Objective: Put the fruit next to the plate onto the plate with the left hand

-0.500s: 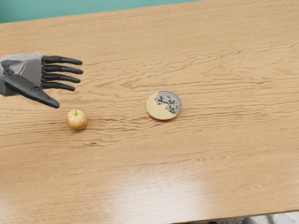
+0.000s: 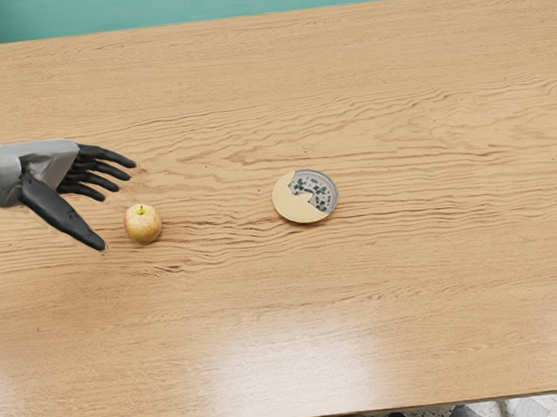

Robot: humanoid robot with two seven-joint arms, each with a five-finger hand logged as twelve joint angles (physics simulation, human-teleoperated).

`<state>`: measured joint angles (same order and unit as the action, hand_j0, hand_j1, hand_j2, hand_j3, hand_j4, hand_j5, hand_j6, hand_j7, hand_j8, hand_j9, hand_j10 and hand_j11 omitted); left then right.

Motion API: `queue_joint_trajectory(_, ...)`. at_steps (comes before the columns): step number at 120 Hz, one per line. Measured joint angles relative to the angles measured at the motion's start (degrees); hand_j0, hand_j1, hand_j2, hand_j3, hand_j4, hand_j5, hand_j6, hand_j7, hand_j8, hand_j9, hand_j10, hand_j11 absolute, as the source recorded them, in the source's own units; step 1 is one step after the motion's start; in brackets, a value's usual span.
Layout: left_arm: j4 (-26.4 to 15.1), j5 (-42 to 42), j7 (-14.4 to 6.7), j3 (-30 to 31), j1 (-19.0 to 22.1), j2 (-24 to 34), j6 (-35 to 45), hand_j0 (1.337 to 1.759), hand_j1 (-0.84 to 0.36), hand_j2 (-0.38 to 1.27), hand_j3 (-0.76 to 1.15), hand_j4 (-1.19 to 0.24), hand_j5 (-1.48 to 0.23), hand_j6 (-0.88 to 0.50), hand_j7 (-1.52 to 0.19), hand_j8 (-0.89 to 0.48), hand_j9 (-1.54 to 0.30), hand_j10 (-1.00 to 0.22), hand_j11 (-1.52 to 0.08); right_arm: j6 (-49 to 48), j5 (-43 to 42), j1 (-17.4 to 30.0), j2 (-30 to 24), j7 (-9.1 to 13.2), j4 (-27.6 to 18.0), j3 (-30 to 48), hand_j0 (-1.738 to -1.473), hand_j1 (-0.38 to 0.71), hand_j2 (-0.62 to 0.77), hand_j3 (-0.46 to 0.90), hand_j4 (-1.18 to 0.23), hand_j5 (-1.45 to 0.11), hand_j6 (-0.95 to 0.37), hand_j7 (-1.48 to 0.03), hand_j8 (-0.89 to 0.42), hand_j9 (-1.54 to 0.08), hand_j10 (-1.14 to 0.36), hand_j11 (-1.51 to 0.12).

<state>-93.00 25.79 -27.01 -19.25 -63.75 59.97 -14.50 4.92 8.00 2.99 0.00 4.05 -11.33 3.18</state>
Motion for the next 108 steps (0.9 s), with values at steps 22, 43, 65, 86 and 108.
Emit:
queue_joint_trajectory(22, -2.11, 10.43, -4.8, 4.72, -3.28, -6.59, 17.69, 1.658, 0.05, 0.05, 0.0, -0.25, -0.32, -0.25, -0.32, -0.25, -0.32, -0.25, -0.32, 0.0, 0.0, -0.01, 0.0, 0.0, 0.01, -0.01, -1.658, -0.31, -0.01, 0.0, -0.04, -0.05, -0.04, -0.05, -0.04, -0.05, -0.04, -0.05)
queue_joint_trajectory(43, -2.31, 12.43, -7.38, 19.05, -14.46, -13.63, 30.25, 1.658, 0.05, 0.05, 0.0, -0.25, -0.33, -0.25, -0.33, -0.25, -0.33, -0.25, -0.32, 0.01, 0.0, -0.06, 0.0, -0.06, 0.07, 0.06, -1.658, -0.31, -0.01, 0.0, -0.04, -0.05, -0.04, -0.05, -0.04, -0.05, -0.04, -0.05)
queue_joint_trajectory(65, -2.09, 5.14, -7.88, 39.06, -29.71, -25.88, 43.64, 1.658, 0.05, 0.05, 0.0, -0.25, -0.33, -0.25, -0.33, -0.25, -0.33, -0.25, -0.33, 0.01, 0.0, -0.09, 0.0, -0.09, 0.08, 0.07, -1.658, -0.31, -0.01, 0.0, -0.04, -0.05, -0.04, -0.05, -0.04, -0.05, -0.04, -0.05)
queue_joint_trajectory(86, -2.76, -1.72, -7.97, 49.03, -32.08, -26.69, 48.42, 1.658, 0.05, 0.05, 0.0, -0.25, -0.33, -0.25, -0.33, -0.25, -0.33, -0.25, -0.33, 0.0, 0.0, -0.09, 0.0, -0.09, 0.15, 0.07, -1.658, -0.31, -0.01, 0.0, -0.04, -0.05, -0.04, -0.05, -0.04, -0.05, -0.04, -0.05)
queue_joint_trajectory(108, -3.36, -6.86, -7.99, 52.13, -33.83, -28.93, 49.32, 1.658, 0.05, 0.05, 0.0, -0.25, -0.32, -0.25, -0.32, -0.25, -0.32, -0.25, -0.32, 0.0, 0.0, -0.13, 0.0, -0.09, 0.17, 0.08, -1.658, -0.31, -0.01, 0.0, -0.04, -0.05, -0.04, -0.05, -0.04, -0.05, -0.04, -0.05)
